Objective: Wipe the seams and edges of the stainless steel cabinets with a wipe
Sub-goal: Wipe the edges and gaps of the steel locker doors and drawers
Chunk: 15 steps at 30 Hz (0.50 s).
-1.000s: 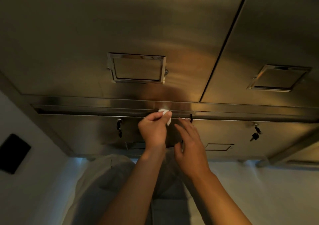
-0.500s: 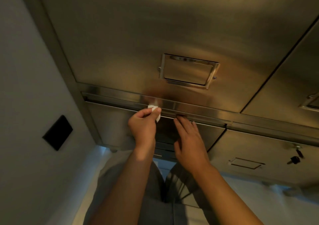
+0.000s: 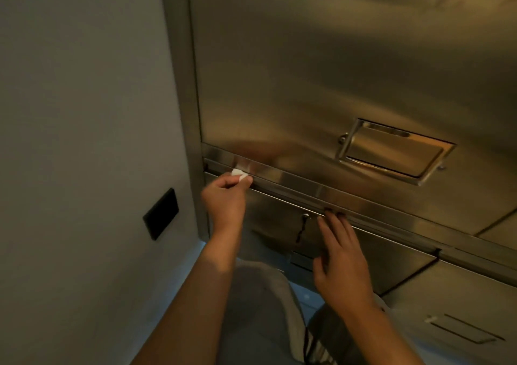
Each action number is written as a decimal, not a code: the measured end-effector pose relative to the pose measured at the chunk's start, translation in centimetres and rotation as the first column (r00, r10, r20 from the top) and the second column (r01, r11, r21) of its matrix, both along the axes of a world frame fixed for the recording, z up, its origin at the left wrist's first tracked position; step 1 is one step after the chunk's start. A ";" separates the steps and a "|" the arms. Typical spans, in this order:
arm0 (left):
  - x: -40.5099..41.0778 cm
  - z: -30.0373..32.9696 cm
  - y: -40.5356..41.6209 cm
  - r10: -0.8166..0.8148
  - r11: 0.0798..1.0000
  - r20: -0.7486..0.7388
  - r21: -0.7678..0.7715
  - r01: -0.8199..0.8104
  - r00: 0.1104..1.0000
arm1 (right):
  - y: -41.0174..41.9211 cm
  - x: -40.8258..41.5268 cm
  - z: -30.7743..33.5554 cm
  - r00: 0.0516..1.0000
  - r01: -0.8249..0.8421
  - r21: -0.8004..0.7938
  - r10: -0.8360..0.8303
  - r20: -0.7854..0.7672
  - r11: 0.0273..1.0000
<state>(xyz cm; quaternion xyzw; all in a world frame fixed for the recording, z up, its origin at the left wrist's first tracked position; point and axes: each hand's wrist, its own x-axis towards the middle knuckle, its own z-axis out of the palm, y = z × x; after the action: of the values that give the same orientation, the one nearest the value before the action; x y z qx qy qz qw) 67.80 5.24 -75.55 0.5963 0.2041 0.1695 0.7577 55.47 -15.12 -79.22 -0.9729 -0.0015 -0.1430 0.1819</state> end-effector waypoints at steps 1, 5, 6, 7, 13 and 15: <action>0.4 0.1 0.9 0.018 1.000 0.000 0.005 -0.018 1.000 | 0.1 0.0 -0.1 1.000 0.004 0.003 -0.004 0.000 1.000; 1.9 0.3 3.6 0.075 0.997 -0.017 -0.002 -0.075 0.997 | 0.2 0.1 -0.3 0.999 0.040 0.016 -0.039 -0.003 0.999; 2.2 0.2 4.1 0.087 0.996 -0.023 -0.010 -0.087 0.996 | 0.3 0.1 -0.4 0.999 0.043 0.016 -0.043 0.000 0.999; 2.5 0.1 4.4 0.098 0.995 -0.027 -0.018 -0.099 0.995 | 0.3 0.1 -0.4 0.999 0.042 0.016 -0.042 0.008 0.999; 2.2 -0.2 4.3 0.099 0.995 -0.033 -0.021 -0.100 0.995 | 0.0 0.1 -0.6 0.999 0.025 0.055 -0.027 0.034 0.998; 1.9 -0.5 4.4 0.094 0.995 -0.046 0.018 -0.094 0.994 | -0.1 0.1 -0.6 0.999 0.015 0.063 -0.018 0.049 0.998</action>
<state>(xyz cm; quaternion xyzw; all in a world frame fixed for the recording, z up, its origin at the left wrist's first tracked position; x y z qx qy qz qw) 69.67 9.62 -76.07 0.5958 0.2482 0.1926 0.7392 55.55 -15.25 -79.82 -0.9629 0.0067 -0.1684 0.2109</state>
